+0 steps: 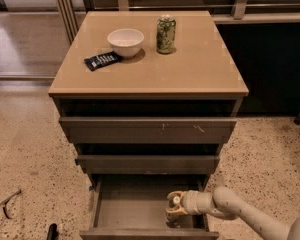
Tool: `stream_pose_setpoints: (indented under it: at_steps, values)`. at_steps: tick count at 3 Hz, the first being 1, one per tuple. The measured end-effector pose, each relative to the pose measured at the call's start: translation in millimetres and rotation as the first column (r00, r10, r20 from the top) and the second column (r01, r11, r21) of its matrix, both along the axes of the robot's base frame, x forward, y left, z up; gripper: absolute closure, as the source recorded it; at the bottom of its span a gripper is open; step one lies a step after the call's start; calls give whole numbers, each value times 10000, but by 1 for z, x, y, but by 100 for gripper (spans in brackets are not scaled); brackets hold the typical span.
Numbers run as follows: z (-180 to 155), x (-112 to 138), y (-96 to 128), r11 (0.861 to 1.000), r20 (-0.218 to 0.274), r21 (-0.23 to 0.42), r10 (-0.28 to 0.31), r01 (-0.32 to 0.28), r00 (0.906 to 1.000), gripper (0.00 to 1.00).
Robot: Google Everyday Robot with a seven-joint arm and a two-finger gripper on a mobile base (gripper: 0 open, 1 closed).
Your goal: Place blue plastic bottle into bottom drawer
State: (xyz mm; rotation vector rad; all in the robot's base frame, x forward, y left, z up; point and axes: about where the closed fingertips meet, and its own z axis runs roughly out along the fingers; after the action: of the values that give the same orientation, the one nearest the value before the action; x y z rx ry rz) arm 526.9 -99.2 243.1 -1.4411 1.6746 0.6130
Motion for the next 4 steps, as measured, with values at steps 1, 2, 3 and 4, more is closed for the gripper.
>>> stream_pose_setpoints:
  at_steps: [1, 2, 3, 4]
  values:
    - [-8, 1, 1, 10000, -330, -57, -62, 60, 9994, 100]
    - [-8, 1, 1, 10000, -334, -57, -62, 60, 9994, 73]
    - [-8, 1, 1, 10000, -334, -57, -62, 60, 9994, 50]
    - [-8, 1, 1, 10000, -334, -56, -61, 59, 9994, 27]
